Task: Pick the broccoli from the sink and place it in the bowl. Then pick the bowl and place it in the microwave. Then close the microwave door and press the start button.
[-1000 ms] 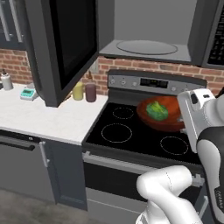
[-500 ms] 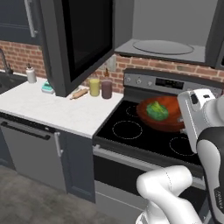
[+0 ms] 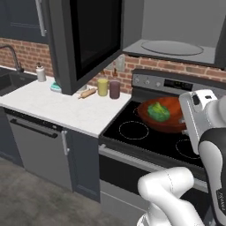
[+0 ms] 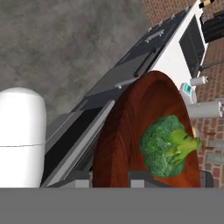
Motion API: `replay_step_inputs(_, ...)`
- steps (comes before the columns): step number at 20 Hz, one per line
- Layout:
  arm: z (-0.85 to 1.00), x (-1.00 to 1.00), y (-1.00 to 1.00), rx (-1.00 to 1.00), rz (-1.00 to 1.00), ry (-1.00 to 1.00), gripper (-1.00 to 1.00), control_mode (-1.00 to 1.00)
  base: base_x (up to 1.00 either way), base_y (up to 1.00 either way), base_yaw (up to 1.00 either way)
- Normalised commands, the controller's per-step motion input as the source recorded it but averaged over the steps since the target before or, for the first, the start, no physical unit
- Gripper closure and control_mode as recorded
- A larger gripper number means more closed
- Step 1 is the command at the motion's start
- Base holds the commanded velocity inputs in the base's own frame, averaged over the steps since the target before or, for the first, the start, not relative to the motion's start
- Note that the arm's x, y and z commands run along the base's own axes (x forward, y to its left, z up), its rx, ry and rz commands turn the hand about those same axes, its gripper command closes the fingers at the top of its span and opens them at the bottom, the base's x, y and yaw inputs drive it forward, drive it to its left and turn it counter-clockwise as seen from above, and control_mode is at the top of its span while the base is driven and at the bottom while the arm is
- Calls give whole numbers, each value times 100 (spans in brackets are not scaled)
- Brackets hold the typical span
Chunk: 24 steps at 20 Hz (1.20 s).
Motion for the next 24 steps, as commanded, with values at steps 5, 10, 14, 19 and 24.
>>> replay_step_inputs(5, 0, 0, 0, 0, 0, 0, 100, 100, 0, 1, 9)
replay_step_inputs(10, 0, 0, 0, 0, 0, 0, 100, 100, 0, 0, 11)
replay_step_inputs(14, 51, -10, 7, 0, -6, -19, 100, -100, 0, 0, 0)
replay_step_inputs(19, 56, -12, 14, 0, -24, -34, 100, -100, 0, 0, 0)
replay_step_inputs(24, 51, 2, -10, 1, -24, -9, 100, -100, 0, 0, 0)
